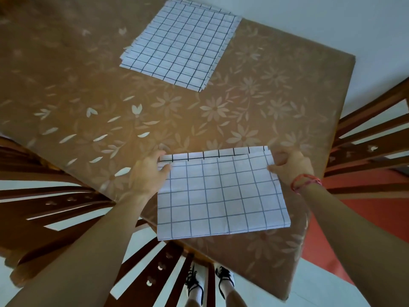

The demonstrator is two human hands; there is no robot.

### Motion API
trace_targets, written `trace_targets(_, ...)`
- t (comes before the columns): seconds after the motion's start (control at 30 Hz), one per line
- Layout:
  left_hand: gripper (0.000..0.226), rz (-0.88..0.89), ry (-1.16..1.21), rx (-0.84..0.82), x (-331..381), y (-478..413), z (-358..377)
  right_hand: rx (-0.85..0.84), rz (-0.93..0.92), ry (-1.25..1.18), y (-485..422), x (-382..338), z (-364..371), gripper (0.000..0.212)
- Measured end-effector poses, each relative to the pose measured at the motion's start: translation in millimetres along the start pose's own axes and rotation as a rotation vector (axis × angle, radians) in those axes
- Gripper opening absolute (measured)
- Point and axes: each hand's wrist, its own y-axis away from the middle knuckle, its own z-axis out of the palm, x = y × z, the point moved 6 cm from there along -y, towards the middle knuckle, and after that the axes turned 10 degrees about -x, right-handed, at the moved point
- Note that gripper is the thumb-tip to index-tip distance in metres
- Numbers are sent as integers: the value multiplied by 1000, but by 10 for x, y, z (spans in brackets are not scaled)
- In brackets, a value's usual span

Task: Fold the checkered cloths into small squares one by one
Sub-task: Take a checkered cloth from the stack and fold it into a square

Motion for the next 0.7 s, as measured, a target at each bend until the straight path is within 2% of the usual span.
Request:
trace_targets(0.17, 47, 123, -92, 53, 154, 306, -4, 53, -39, 99, 128, -4, 2, 53)
trace_targets(0.27, 43, 285, -250, -27, 318, 731, 285, 43, -171, 262, 441, -45, 265, 51)
trace_targets(0.37, 37, 420, -368, -108, 432, 1230, 680, -10, -286, 308, 799, -26, 646, 54)
trace_targets(0.43, 38, 425, -359, -165, 379, 1390, 879, -37, -332, 379, 948, -30, 843, 53)
trace_targets(0.53, 48, 342, -390, -195, 231, 1406, 1024, -108, -358, 479, 1030, -23, 1071, 54)
trace_targets(0.63, 53, 308, -436, -227, 196, 1359, 1107, -99, -358, 491, 1007, -32, 1134, 63)
trace_targets(0.7, 54, 298, -429, -234, 202, 1315, 1132, -110, -344, 502, 959, -35, 1154, 60)
